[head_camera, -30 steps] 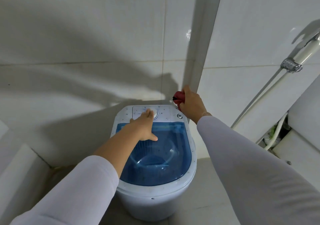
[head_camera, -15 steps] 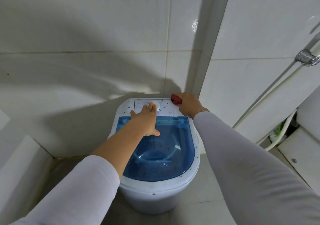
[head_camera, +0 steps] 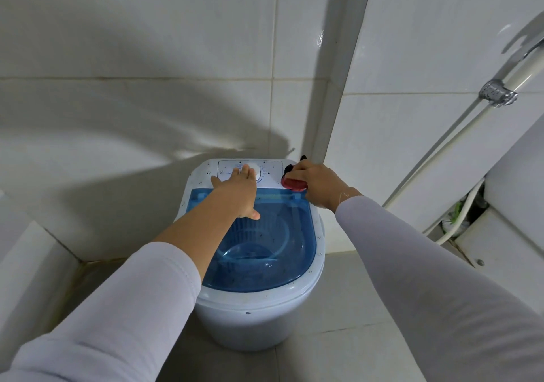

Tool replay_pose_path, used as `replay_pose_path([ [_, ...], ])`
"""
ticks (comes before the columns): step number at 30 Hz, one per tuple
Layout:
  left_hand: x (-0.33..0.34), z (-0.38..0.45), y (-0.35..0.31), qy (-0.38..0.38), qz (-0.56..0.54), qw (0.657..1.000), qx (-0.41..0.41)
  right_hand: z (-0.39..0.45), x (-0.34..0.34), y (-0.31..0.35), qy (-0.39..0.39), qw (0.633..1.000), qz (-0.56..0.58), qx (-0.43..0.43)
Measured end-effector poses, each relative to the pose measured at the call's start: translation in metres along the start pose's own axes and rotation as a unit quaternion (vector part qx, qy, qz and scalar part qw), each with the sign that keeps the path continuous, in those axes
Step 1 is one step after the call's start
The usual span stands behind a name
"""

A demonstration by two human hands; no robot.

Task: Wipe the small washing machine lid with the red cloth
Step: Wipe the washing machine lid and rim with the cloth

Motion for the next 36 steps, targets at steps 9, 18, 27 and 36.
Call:
replay_pose_path([
  [9,0.000,-0.002,0.000,0.000,0.002,1.000,0.000,-0.018,0.009,-0.001,-0.034,0.999,0.011,0.032],
  [18,0.002,-0.003,0.001,-0.004,-0.016,1.000,0.012,-0.035,0.007,-0.008,-0.007,0.994,0.068,0.082],
  [27,0.002,-0.005,0.003,-0.014,-0.029,0.999,0.022,-0.071,0.009,-0.015,0.085,0.981,0.131,0.111],
  [36,0.001,-0.022,0.003,-0.034,-0.038,0.998,0.039,-0.083,-0.022,-0.031,-0.006,0.960,0.235,0.150],
])
Point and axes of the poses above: each hand's wrist, its own z-axis towards the middle knuckle, its own x-axis out of the palm, y = z × x, the point moved 7 cm from there along z, towards the middle knuckle, and after that the axes turned 6 degrees about y, right-handed, at the moved point
